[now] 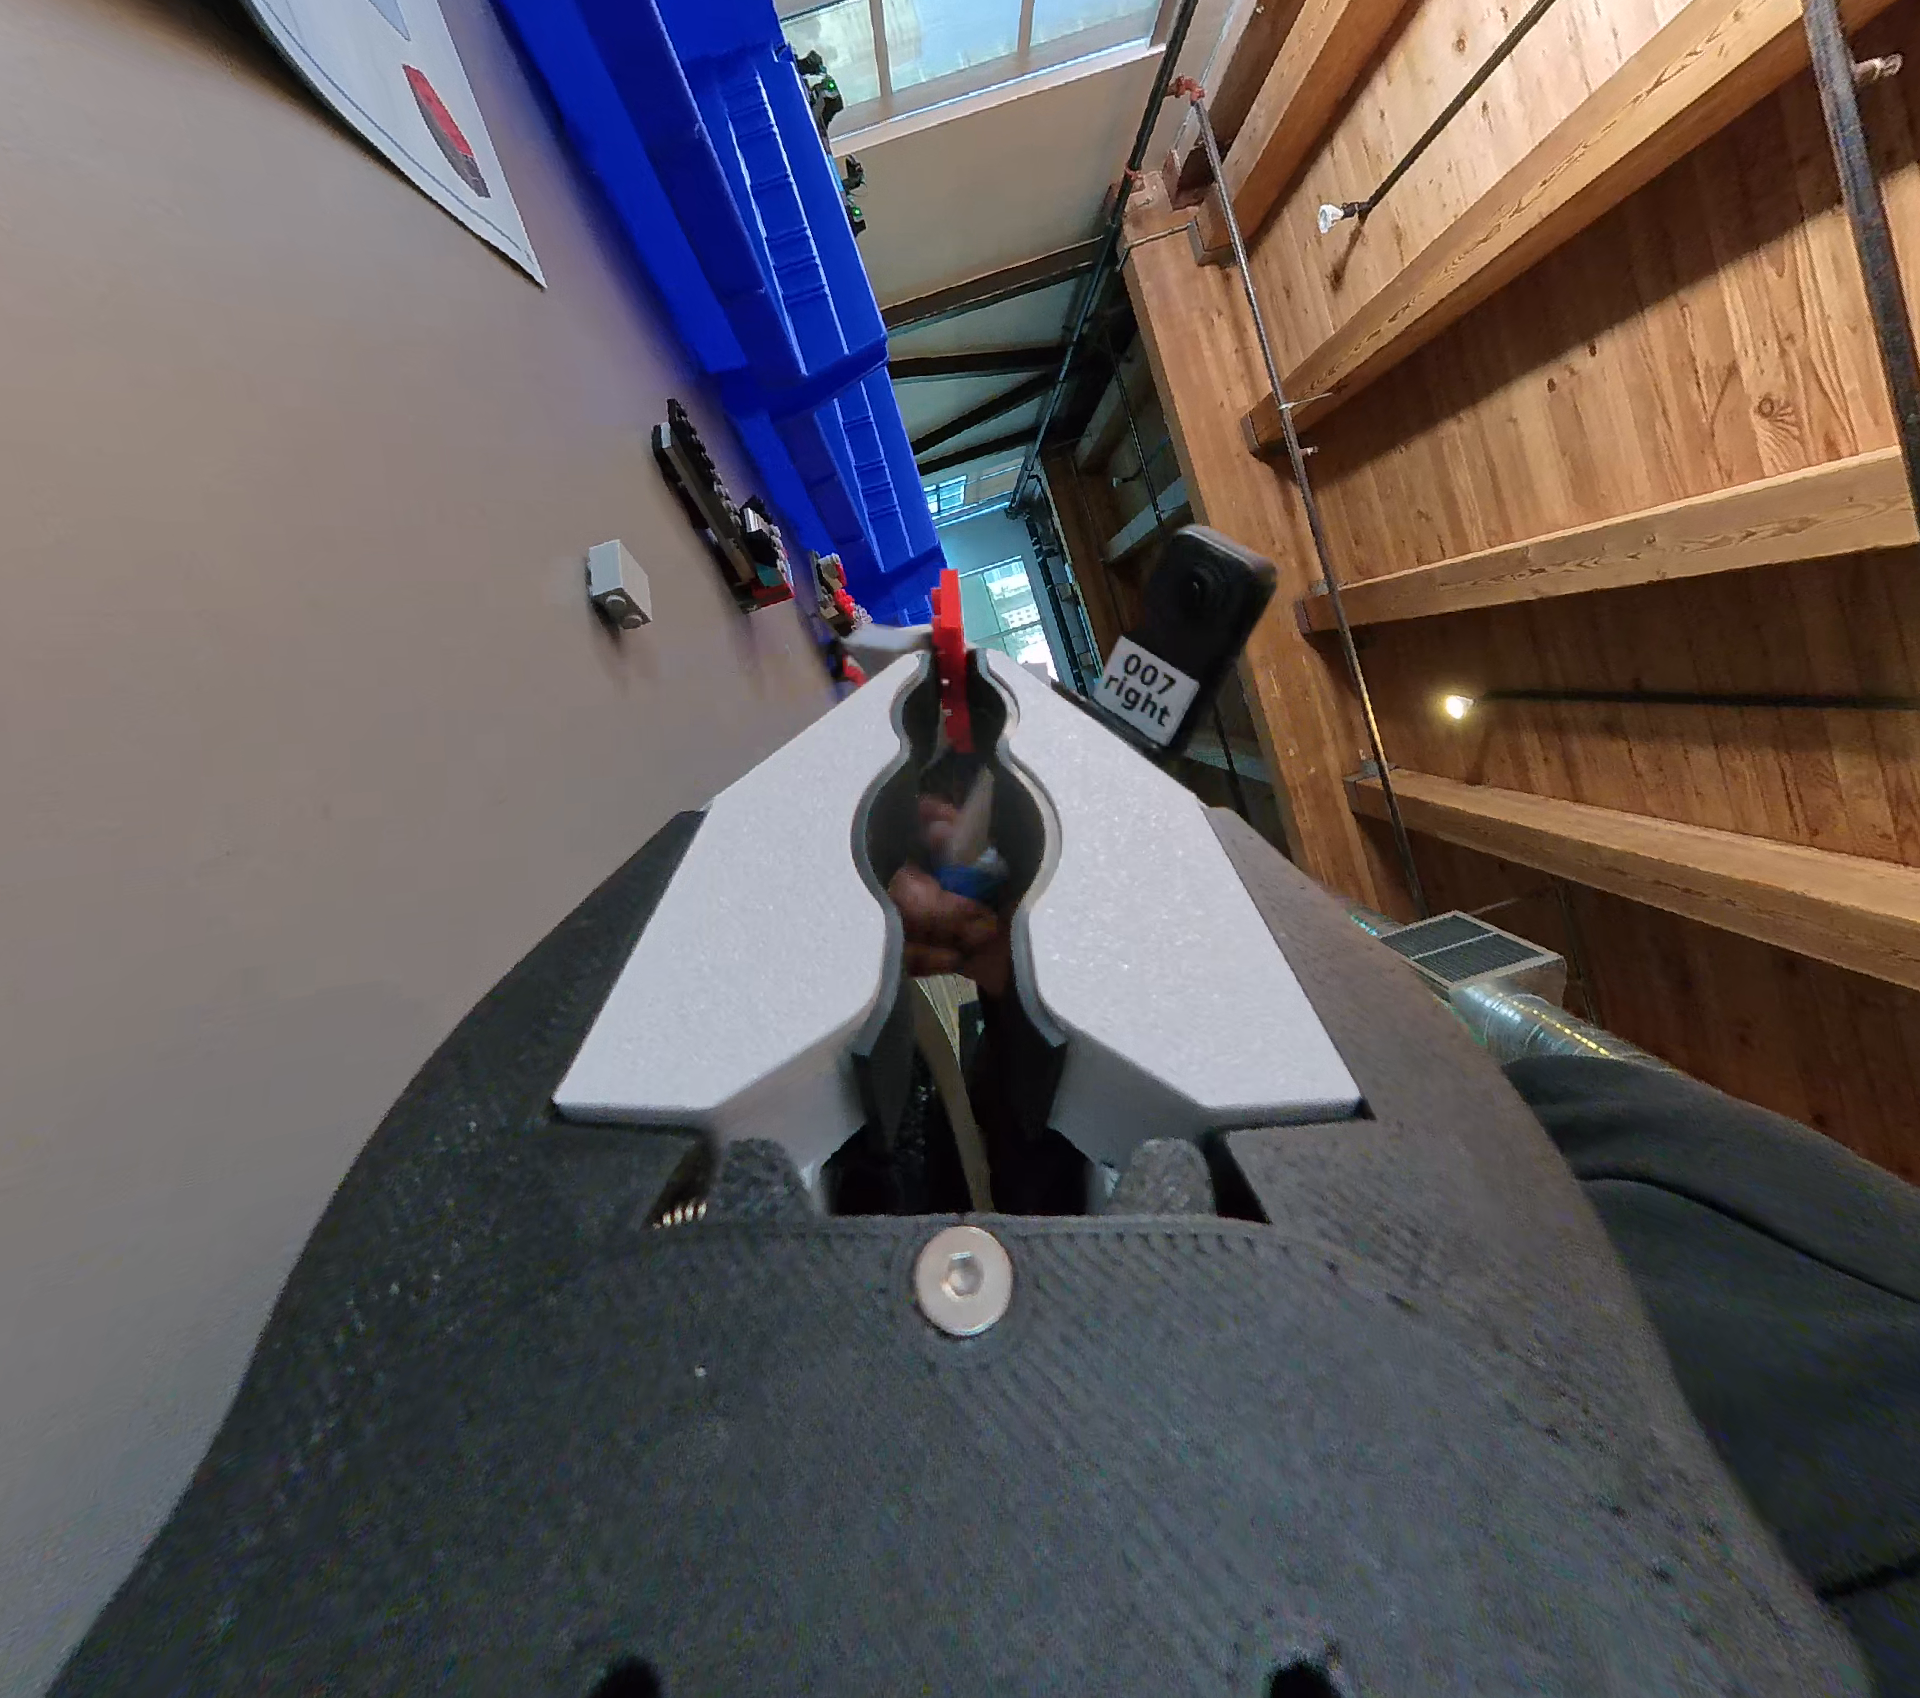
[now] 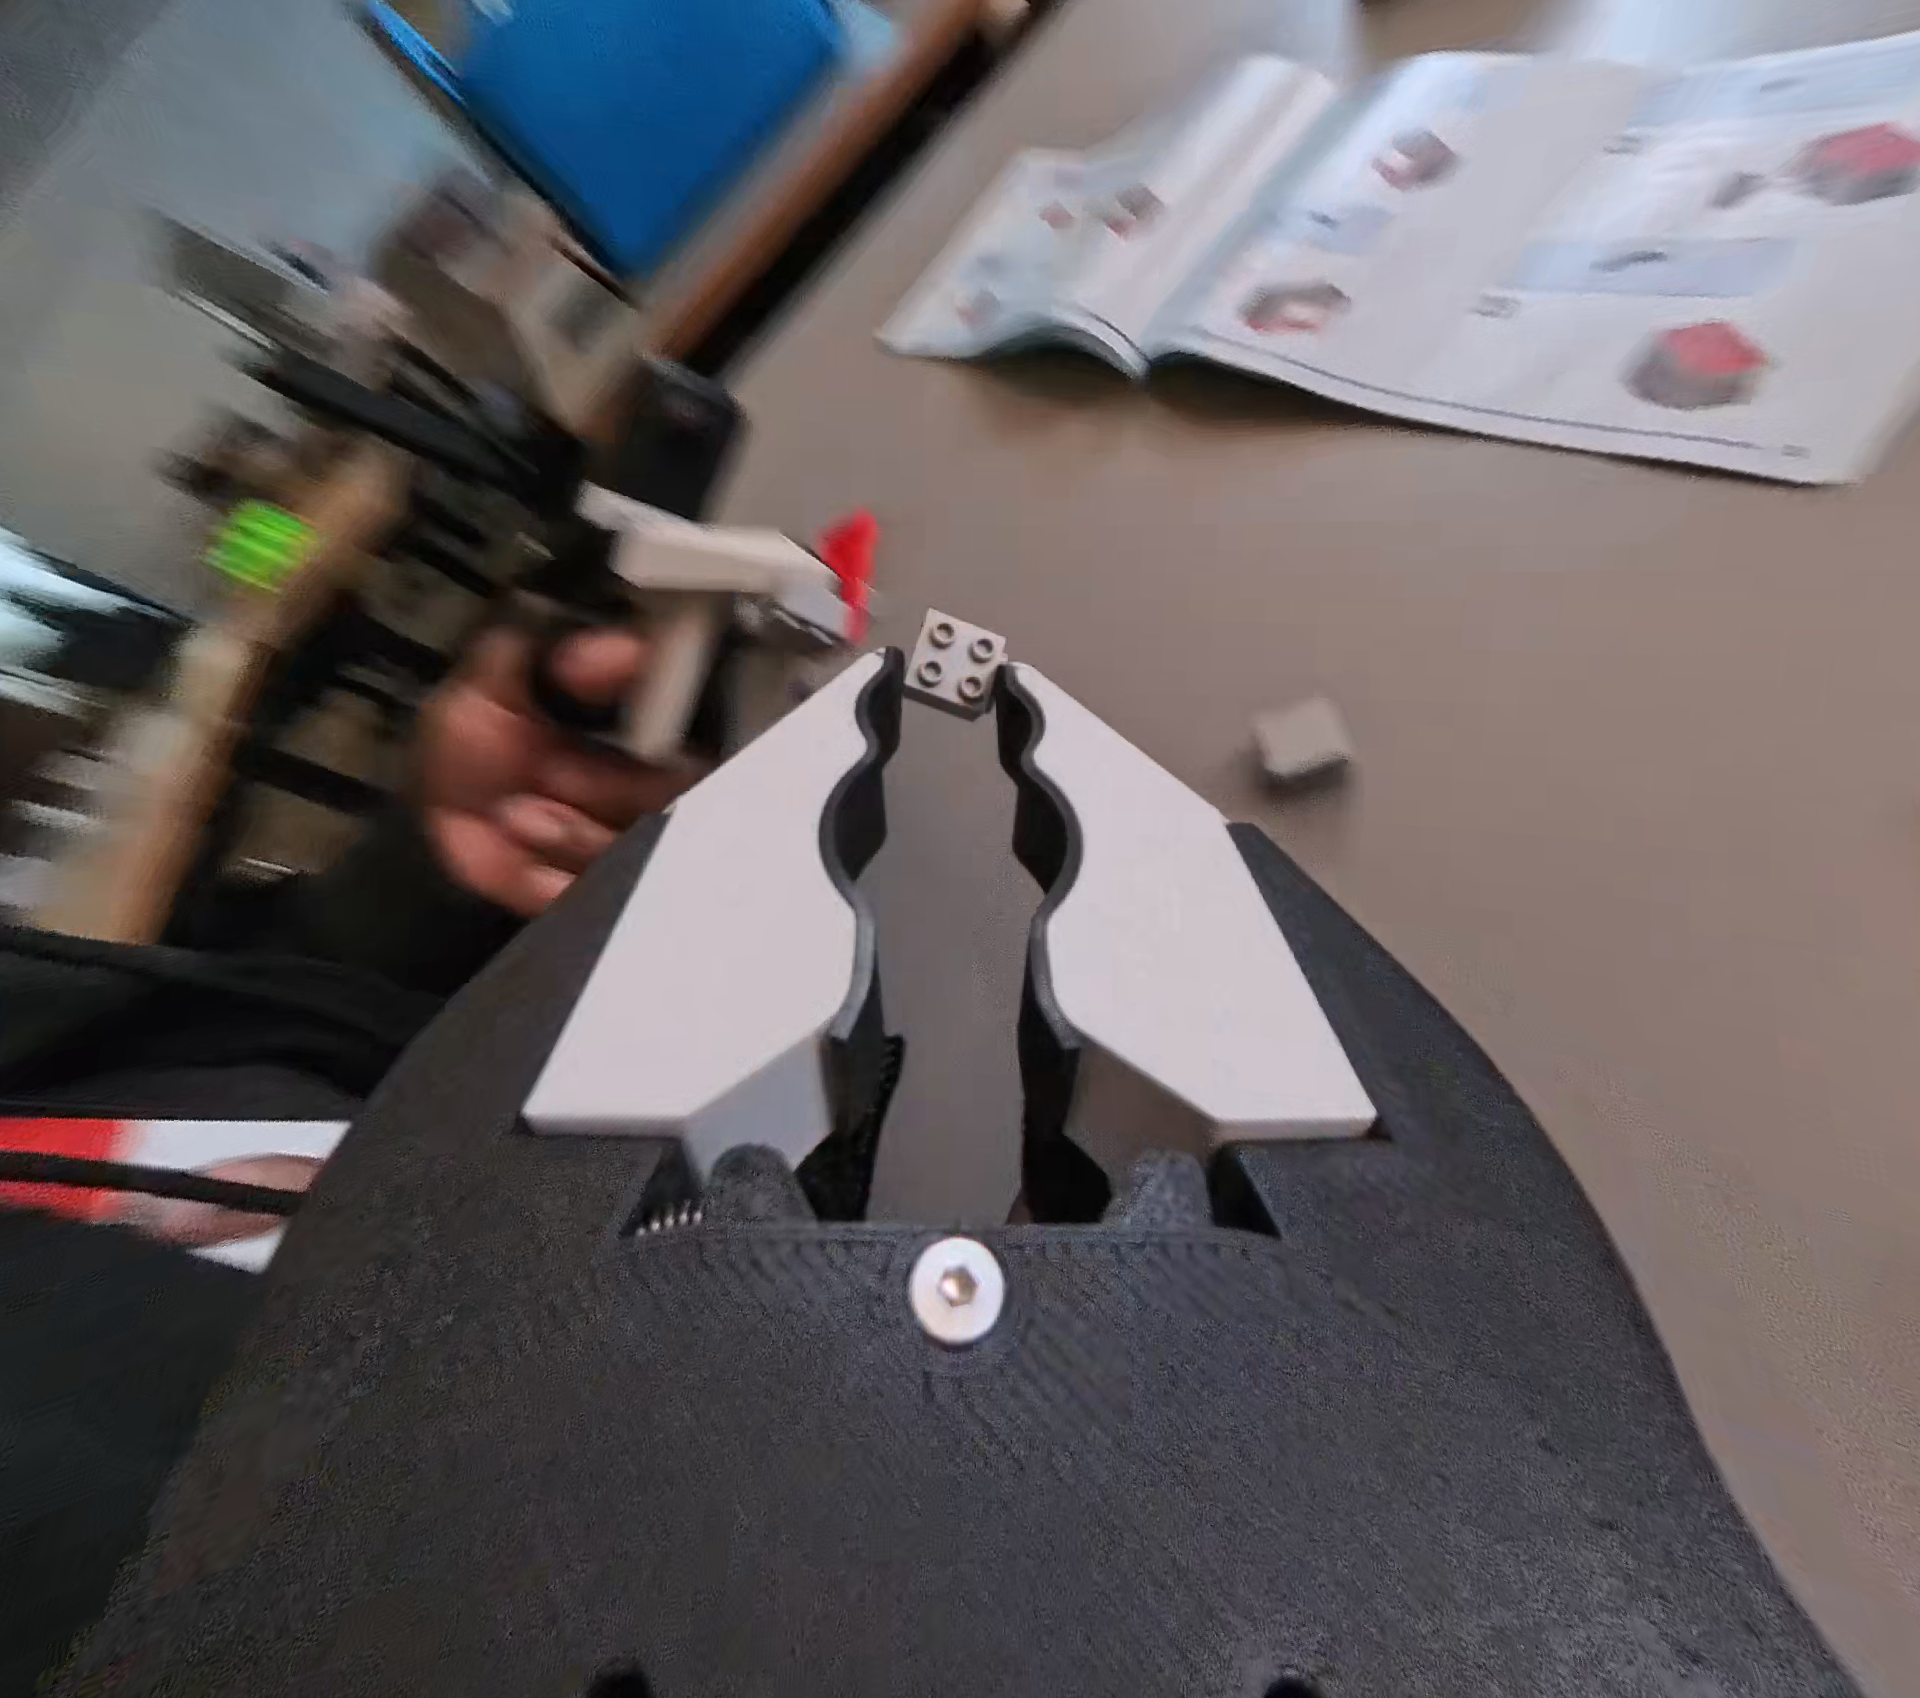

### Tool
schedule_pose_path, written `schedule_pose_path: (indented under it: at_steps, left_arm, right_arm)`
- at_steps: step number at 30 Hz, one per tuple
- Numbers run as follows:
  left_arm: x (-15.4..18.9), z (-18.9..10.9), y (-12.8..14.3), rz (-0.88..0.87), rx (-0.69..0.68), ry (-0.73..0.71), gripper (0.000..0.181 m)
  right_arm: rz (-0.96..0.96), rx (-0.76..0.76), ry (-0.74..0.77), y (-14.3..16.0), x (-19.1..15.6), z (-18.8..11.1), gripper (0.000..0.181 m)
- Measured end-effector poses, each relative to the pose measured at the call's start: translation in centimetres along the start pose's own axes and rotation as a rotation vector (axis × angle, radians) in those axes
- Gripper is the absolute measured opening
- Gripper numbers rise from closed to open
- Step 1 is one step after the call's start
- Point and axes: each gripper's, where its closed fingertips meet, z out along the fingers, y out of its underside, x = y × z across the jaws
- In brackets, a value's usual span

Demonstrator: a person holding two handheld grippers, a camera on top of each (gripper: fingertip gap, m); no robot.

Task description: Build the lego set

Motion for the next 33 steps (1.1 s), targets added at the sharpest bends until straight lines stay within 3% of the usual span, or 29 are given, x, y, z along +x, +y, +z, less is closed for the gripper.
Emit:
schedule_pose_path:
  at_steps: [3,7,33]
  left_arm:
    - [0.4,0.2,0.3,0.02,-0.02,0.016,0.003]
    - [1.2,0.4,0.9,0.076,-0.051,0.053,0.004]
    - [3.9,0.3,1.0,0.147,-0.067,0.186,0.004]
  right_arm:
    - [0.179,0.093,-0.215,-2.1,-2.7,0.0,0.017]
    - [0.31,0.098,-0.352,-2.4,-4.1,0.5,0.016]
    - [0.372,0.056,-0.434,-2.6,-5.6,0.0,0.016]
